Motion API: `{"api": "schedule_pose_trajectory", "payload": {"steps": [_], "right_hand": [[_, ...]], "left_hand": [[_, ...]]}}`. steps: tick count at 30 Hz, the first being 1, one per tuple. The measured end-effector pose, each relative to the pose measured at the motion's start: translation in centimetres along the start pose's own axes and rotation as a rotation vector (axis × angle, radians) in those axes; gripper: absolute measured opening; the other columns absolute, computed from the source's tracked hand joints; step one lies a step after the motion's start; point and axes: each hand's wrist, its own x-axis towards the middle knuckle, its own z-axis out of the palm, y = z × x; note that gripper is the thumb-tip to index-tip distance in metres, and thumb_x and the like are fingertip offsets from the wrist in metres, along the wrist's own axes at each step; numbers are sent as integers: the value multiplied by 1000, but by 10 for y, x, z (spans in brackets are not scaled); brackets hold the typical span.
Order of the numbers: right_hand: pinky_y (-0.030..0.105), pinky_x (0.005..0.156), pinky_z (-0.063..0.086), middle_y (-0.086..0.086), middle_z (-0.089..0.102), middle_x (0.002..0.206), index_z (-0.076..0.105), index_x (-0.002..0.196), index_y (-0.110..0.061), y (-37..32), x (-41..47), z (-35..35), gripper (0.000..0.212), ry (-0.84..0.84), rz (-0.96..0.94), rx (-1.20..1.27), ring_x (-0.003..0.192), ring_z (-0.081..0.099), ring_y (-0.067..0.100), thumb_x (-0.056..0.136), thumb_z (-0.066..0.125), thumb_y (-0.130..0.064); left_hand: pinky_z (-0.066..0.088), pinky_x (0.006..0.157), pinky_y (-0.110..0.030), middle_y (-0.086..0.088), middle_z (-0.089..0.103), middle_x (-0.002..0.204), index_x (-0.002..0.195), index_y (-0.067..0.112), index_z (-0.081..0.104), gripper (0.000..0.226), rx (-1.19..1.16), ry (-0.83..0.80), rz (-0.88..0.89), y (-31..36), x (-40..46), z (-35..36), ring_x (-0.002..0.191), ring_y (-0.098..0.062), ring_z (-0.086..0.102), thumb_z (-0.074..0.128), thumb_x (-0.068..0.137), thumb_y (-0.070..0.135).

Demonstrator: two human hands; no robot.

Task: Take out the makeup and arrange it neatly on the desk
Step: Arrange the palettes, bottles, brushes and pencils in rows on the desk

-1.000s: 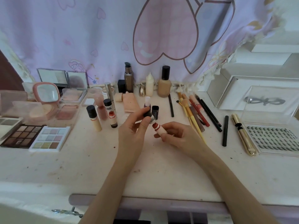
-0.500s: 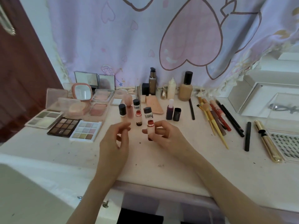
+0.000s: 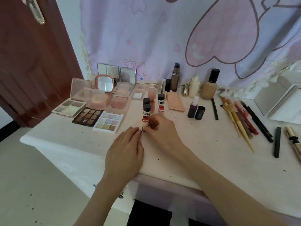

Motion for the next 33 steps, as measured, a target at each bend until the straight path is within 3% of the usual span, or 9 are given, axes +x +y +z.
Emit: {"api": "schedule_pose_trajectory", "payload": {"steps": [5, 10, 19, 24, 27, 30, 33], "right_hand": [[16, 72, 41, -7, 60, 81, 63, 90, -18, 0, 0, 5, 8, 29, -13, -4, 71, 52, 5, 82, 64, -16], [18, 76, 42, 0, 65, 91, 64, 95, -12, -1, -1, 4, 12, 13, -13, -52, 79, 54, 9, 83, 63, -15], [10, 77, 41, -1, 62, 95, 64, 101, -11, 11, -25, -23, 19, 42, 14, -15, 81, 54, 6, 83, 68, -15], [2, 73, 39, -7, 59, 91, 64, 99, -13, 27, -49, -62, 14, 75, 14, -78, 76, 53, -2, 85, 65, -17], [0, 72, 39, -9, 59, 91, 64, 99, -14, 38, -62, -90, 13, 116, 30, -137, 76, 53, -2, 87, 63, -18], [0, 70, 38, -10, 58, 89, 65, 98, -13, 51, -72, -122, 11, 232, 31, -226, 74, 51, -6, 88, 62, -16], [-2, 69, 35, -8, 58, 85, 66, 95, -12, 63, -75, -155, 8, 388, 69, -307, 71, 51, -3, 87, 63, -14]], "left_hand": [[45, 97, -39, -6, 64, 119, 114, 6, 66, 38, 28, 20, 13, 0, -1, -1, 112, -22, 60, 46, 82, 15], [40, 101, -38, -4, 64, 120, 113, 8, 66, 49, 35, 18, 16, -1, -1, -1, 114, -21, 59, 31, 85, 24], [36, 101, -37, -5, 66, 117, 107, 8, 70, 33, -49, 54, 41, -1, -10, 1, 113, -22, 59, 48, 83, 15], [47, 92, -27, 5, 70, 106, 94, 15, 74, 27, -218, 27, 243, 19, -16, 6, 106, -11, 61, 50, 83, 23], [48, 95, -38, 1, 68, 112, 103, 15, 72, 26, -210, -77, 342, 37, -6, 11, 110, -17, 61, 56, 82, 19], [32, 109, -38, 1, 56, 131, 121, 18, 61, 33, -156, -229, 466, 64, 6, 21, 126, -16, 48, 50, 90, 21], [1, 116, -26, 11, 24, 152, 143, 29, 32, 45, -80, -375, 533, 86, 18, 40, 141, -6, 15, 31, 98, 33]]}}
